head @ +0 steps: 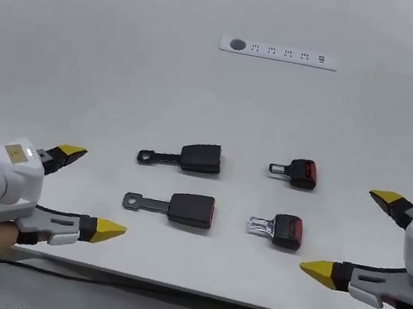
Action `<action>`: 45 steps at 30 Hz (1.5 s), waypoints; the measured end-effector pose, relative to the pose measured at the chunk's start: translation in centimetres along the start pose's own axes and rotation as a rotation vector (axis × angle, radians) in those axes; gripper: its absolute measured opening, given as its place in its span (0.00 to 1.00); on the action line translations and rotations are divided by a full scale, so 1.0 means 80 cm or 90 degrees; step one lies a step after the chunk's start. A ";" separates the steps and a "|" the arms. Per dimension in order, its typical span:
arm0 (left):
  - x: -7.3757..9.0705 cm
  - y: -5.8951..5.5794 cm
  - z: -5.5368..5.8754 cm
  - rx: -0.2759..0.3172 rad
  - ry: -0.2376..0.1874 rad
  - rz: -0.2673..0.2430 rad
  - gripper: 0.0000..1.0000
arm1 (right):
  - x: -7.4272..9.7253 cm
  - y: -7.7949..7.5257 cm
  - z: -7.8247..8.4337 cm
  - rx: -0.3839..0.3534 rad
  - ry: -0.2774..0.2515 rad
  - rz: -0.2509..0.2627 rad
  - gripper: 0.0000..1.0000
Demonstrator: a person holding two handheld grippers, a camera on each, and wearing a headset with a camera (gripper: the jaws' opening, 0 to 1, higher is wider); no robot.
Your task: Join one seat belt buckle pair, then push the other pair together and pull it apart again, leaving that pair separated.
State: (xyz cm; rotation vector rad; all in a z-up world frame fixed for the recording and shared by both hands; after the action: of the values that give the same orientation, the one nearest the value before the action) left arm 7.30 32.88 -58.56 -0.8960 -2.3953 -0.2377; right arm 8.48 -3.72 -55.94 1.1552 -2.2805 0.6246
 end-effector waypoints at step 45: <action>0.000 -0.028 -0.014 -0.090 0.043 0.021 0.83 | -0.006 -0.007 0.002 0.034 0.022 -0.010 0.86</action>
State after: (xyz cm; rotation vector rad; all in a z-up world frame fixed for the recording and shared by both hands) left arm 6.37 30.81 -57.60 -0.9748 -2.3212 -0.4219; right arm 9.16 -3.80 -56.24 1.1772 -2.2359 0.6991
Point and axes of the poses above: the centre of the closed fingertips' face, and the gripper's own axes: x roughly backward along the fingers, y roughly to its left, z roughly out of its underside, the point moved 4 cm from there along x, roughly backward along the fingers, and after that the axes turned 4 degrees about x, right-handed, at the moved point
